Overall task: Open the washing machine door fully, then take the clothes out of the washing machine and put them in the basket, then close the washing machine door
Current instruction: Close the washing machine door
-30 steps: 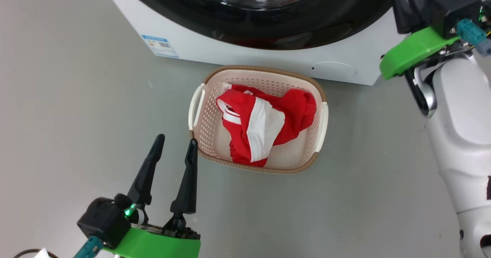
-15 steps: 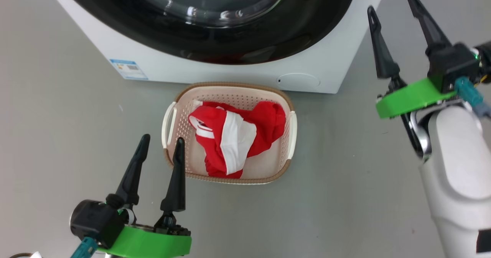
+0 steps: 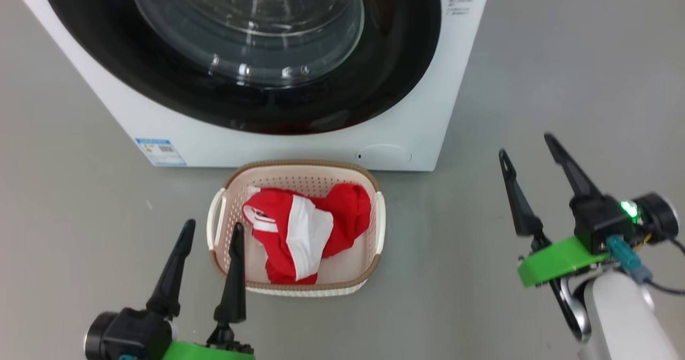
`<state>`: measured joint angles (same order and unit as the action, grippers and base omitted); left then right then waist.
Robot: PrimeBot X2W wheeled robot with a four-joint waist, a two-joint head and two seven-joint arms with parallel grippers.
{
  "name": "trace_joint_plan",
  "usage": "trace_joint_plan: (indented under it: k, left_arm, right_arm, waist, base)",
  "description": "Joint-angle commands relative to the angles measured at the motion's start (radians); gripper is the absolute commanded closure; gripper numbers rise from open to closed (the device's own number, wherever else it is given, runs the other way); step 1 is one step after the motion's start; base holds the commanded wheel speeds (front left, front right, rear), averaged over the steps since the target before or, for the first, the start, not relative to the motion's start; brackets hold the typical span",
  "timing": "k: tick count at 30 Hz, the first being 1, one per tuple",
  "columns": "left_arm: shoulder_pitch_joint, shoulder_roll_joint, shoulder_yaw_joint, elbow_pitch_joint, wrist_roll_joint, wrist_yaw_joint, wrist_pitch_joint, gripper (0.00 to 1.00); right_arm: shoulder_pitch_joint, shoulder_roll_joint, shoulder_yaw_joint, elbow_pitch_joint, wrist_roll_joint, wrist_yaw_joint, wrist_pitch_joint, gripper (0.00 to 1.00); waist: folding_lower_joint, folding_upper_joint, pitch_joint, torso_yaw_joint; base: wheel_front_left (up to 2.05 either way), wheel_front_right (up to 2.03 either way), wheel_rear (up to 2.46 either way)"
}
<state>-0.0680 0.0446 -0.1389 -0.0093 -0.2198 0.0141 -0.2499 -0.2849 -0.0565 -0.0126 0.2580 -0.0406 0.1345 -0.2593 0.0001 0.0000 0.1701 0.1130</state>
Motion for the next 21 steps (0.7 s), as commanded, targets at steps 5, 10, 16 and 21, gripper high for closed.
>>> trace_joint_plan:
  k: [5,10,16,21]
  left_arm:
    - [0.038,0.015,0.045,-0.009,0.029,0.002,-0.012,0.00]
    - [0.071,0.019,0.050,0.002,0.038,0.002,-0.012,0.00]
    - [0.124,0.029,0.070,0.007,0.041,0.009,-0.012,0.00]
    - [0.153,0.029,0.085,-0.003,0.044,0.019,-0.012,0.00]
  right_arm:
    - [0.108,0.006,0.028,-0.056,0.042,-0.004,-0.002,0.00]
    - [0.170,0.006,0.031,-0.089,0.056,-0.004,-0.002,0.00]
    - [0.251,0.006,-0.004,-0.151,0.069,-0.004,-0.002,0.00]
    - [0.320,0.006,-0.029,-0.197,0.086,-0.004,-0.002,0.00]
  waist:
    - [-0.0001,0.0000,-0.094,-0.048]
    - [-0.0001,0.0000,-0.132,-0.060]
    - [-0.0001,0.0000,-0.179,-0.076]
    - [-0.0001,0.0000,-0.198,-0.089]
  base:
    - [0.00,0.00,0.00]
    - [0.00,0.00,0.00]
    - [0.00,0.00,0.00]
    - [0.00,0.00,0.00]
